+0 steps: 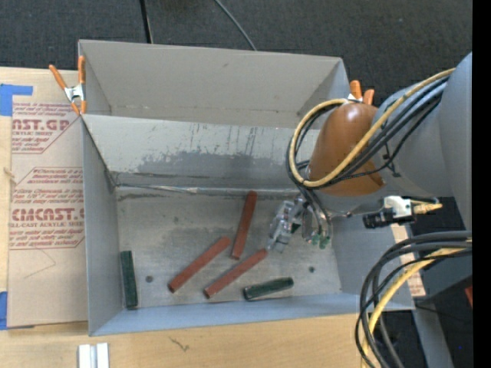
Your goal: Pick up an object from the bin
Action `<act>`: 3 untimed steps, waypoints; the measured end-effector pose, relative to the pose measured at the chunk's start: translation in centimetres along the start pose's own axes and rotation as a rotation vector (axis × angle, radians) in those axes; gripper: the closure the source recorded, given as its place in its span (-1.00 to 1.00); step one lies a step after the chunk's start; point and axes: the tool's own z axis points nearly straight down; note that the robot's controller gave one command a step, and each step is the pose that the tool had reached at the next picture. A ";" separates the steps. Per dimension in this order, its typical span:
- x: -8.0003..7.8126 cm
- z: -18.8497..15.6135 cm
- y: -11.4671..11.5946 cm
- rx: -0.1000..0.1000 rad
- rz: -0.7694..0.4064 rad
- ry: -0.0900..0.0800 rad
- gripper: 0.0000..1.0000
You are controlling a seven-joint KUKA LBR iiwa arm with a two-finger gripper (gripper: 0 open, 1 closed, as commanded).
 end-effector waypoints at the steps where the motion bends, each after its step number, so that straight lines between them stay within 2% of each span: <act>1: 0.0 -0.1 0.0 0.000 -0.001 -0.001 -1.00; 2: 0.0 -0.1 0.0 0.000 -0.001 -0.001 -1.00; 3: 0.2 -1.2 -0.1 0.001 -0.054 0.002 -1.00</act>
Offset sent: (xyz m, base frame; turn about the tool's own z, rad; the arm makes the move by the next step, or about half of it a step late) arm 0.0000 0.0000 0.0000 0.0000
